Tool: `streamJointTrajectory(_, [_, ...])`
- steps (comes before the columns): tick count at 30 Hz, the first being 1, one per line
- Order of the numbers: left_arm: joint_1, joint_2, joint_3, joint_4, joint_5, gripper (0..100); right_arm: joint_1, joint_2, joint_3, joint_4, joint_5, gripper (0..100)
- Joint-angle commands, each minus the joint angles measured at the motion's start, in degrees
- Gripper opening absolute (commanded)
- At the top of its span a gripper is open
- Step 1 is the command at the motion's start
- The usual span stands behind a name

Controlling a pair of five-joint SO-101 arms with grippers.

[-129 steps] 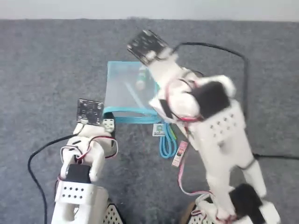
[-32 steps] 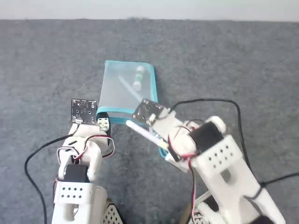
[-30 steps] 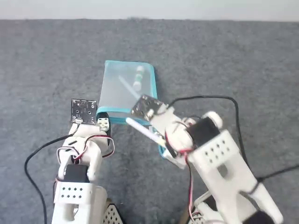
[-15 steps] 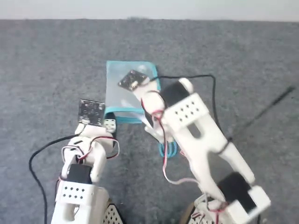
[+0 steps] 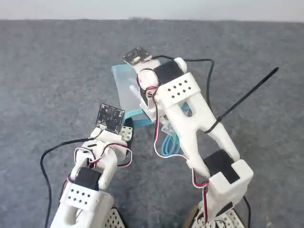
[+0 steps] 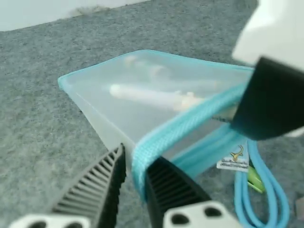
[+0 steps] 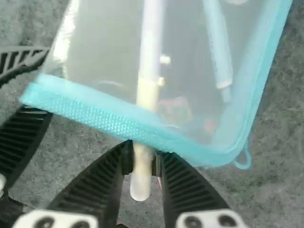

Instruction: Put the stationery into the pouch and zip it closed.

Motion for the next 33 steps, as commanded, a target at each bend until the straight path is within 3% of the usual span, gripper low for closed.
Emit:
streamJointTrajectory(1, [1.2,-1.1,-1.0,-1.5,-0.9,1,0.4,-1.0,-4.0,2.2,-0.7,19.5])
streamJointTrajectory(7, [-2.5,-1.2,-1.4,-1.6,-0.9,1,1.9,-3.9,-4.0,2.2,2.0,19.8])
streamJointTrajectory(14, [-10.6,-1.6,-2.2,-1.9,-0.9,1,8.0,-19.2,0.4,2.2,6.2,19.9])
streamJointTrajectory(25, [-19.2,-1.6,-2.5,-4.5,-3.8,1,14.7,-35.1,33.0,0.7,22.1,19.9])
streamJointTrajectory(33, [-23.5,-1.6,-2.8,-4.6,-3.7,1,14.4,-41.7,60.4,-13.8,24.2,19.9])
